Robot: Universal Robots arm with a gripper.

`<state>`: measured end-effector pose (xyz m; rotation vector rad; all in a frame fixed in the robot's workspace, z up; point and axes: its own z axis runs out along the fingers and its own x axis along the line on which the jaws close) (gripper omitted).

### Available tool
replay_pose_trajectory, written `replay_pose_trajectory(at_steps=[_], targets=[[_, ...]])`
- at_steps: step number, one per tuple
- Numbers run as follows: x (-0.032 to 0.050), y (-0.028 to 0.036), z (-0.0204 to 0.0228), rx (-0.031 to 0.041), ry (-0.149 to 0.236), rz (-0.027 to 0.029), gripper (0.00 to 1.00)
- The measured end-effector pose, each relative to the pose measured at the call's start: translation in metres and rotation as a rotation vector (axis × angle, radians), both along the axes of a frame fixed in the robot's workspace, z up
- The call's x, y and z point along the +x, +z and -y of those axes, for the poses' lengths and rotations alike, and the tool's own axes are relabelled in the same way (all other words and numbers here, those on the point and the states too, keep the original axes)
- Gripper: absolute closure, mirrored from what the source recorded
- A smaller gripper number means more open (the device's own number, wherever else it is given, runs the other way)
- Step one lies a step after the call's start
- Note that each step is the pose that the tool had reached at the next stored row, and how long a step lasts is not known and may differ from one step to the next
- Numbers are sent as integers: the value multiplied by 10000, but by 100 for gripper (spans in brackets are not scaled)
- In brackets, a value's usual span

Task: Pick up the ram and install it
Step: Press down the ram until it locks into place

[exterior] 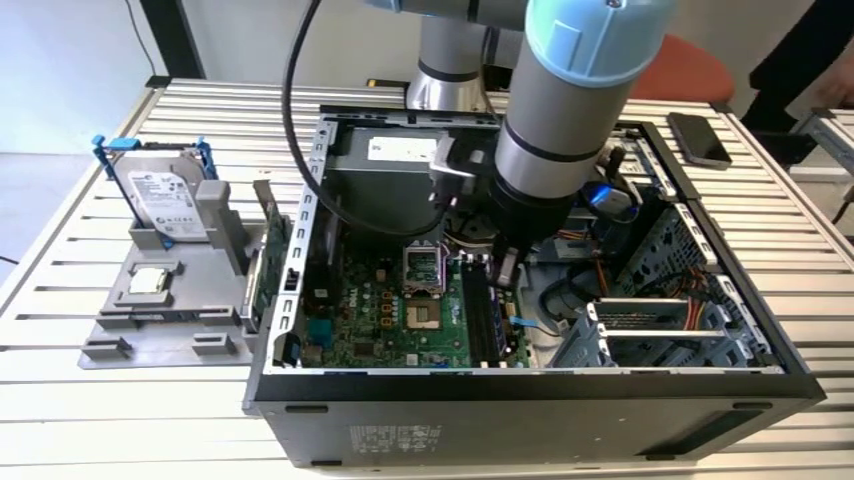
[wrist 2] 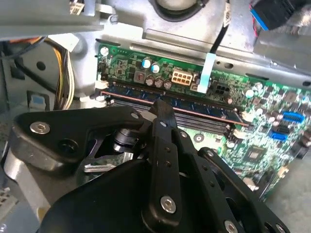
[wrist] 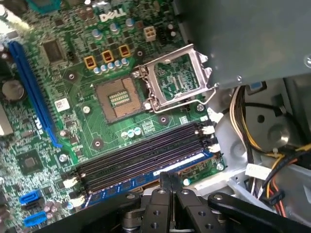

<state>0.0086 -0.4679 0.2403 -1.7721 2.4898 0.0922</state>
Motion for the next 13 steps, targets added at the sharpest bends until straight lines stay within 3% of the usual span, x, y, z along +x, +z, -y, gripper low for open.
replay_pose_trajectory(at_steps=[5,10,13], targets=[[0,-17,0,-4,911,52,100],[0,-24,3,-6,1757,213,100],[0,-43,6,-5,2022,213,100]])
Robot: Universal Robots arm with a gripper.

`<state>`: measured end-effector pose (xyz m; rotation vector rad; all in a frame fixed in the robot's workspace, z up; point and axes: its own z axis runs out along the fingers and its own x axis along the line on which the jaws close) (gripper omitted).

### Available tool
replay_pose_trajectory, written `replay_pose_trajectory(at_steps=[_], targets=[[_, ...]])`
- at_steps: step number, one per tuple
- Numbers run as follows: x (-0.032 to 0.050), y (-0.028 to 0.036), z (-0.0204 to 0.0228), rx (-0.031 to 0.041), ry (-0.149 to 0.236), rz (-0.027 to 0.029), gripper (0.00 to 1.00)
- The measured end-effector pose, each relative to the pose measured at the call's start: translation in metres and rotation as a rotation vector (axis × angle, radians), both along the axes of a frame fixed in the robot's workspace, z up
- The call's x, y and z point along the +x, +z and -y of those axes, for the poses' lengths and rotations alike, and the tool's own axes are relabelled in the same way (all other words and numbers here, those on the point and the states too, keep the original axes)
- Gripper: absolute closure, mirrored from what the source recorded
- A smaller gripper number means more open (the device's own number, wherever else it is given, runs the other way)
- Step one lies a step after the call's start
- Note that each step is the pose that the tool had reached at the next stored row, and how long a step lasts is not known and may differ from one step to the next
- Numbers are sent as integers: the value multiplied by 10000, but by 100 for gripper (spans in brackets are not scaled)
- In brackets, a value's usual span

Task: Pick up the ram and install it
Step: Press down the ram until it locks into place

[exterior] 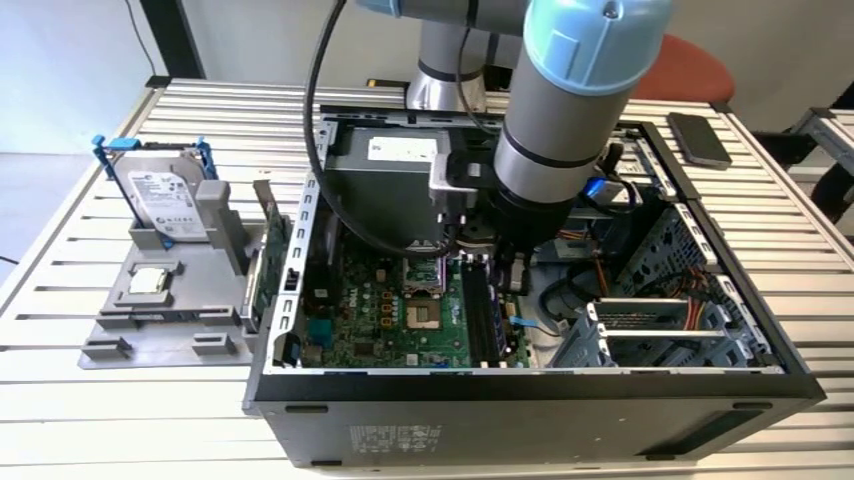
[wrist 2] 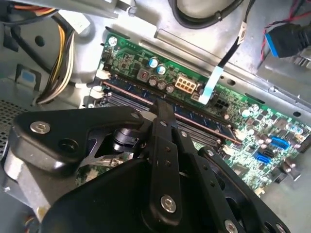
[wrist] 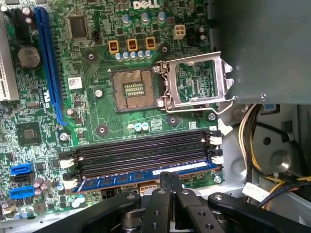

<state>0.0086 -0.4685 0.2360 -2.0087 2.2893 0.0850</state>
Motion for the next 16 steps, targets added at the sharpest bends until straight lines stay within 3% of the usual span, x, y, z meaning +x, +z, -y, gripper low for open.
replay_pose_trajectory(at_steps=[4,7,13,16], targets=[[0,-9,0,-7,692,0,100],[1,-9,5,-10,704,-1,100],[26,-13,95,-10,713,-17,100],[25,-13,102,-9,712,-39,100]])
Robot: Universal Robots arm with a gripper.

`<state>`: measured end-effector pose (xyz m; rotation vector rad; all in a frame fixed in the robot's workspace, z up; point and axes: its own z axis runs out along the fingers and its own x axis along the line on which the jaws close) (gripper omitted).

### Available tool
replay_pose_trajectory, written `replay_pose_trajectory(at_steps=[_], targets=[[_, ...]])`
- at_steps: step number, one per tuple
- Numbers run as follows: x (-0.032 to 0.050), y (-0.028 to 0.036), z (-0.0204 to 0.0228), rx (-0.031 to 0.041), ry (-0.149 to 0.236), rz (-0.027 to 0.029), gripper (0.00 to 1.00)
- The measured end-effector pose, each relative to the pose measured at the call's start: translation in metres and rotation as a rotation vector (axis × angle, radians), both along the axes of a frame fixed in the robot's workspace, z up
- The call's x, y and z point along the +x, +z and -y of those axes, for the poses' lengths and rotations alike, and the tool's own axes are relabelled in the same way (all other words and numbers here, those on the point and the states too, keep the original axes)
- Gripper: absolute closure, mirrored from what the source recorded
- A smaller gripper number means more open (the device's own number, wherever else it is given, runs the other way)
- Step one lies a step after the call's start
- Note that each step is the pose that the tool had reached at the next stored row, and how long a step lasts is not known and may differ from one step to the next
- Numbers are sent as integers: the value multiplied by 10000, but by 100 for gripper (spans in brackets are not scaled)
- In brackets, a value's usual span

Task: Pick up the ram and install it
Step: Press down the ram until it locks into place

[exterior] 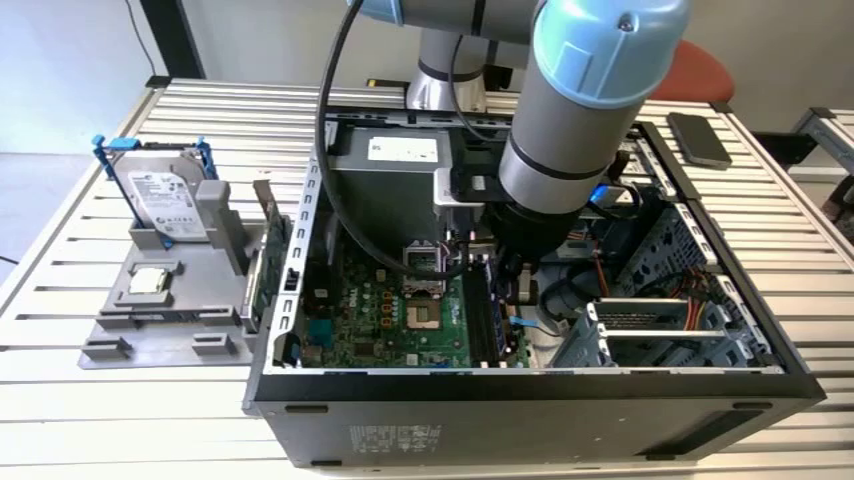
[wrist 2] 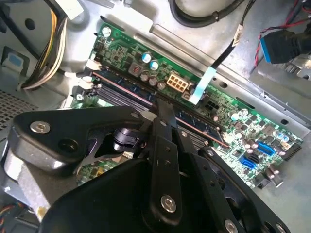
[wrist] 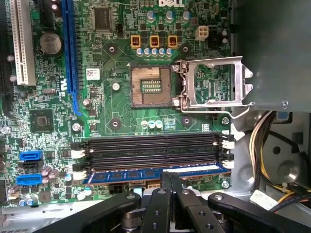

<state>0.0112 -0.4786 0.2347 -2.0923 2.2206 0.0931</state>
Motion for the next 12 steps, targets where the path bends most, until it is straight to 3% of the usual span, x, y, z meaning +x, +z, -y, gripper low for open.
replay_pose_trajectory(at_steps=[4,12], targets=[[1,-12,74,2,2,-2,100],[0,-152,93,-9,1,-6,100]])
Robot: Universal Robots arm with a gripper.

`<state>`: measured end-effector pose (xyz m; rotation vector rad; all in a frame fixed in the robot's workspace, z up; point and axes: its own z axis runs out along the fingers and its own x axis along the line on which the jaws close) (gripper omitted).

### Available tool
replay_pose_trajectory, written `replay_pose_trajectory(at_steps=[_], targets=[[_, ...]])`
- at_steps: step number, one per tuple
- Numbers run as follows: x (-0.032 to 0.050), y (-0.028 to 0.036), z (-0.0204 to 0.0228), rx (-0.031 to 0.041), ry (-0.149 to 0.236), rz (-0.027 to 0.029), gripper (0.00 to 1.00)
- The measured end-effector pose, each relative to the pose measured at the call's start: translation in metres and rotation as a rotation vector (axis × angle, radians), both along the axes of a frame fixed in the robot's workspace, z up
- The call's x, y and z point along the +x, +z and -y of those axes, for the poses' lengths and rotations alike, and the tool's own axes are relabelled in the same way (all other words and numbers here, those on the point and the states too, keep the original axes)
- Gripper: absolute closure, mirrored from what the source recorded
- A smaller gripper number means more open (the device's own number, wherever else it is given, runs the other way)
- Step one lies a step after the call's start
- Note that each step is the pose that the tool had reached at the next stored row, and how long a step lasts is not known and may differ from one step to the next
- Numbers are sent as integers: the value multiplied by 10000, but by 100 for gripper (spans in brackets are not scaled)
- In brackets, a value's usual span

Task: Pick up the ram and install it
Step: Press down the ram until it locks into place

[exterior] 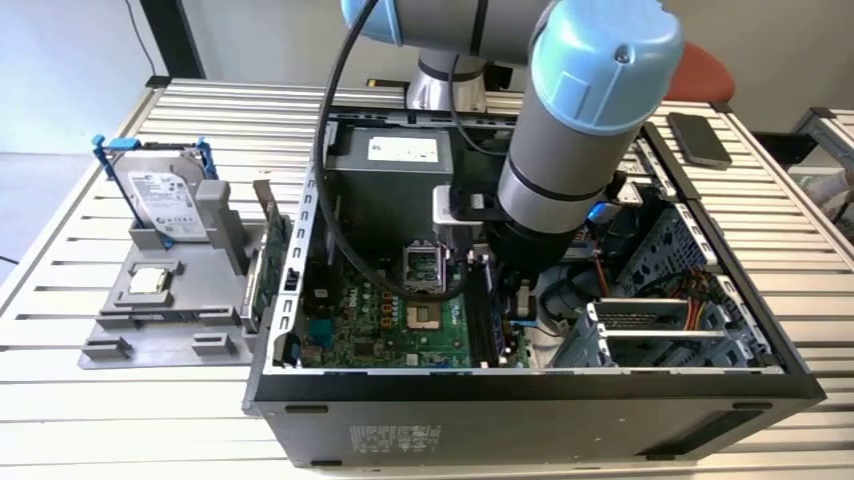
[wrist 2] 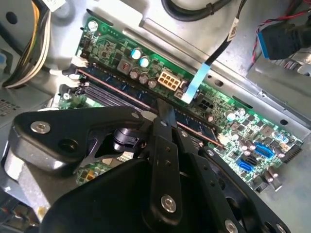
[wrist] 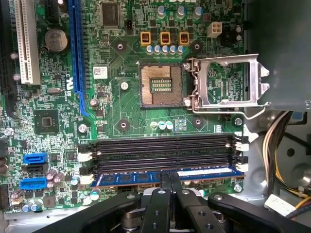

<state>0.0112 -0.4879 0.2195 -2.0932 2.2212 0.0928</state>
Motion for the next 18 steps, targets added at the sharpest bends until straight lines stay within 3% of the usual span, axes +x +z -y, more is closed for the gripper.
replay_pose_trajectory(at_steps=[2,4,16,18], targets=[[-3,-25,0,-7,-1,0,100],[-4,38,-6,36,0,10,100],[-6,595,-2,10,-1,1,100],[-6,641,-2,11,-1,1,100]])
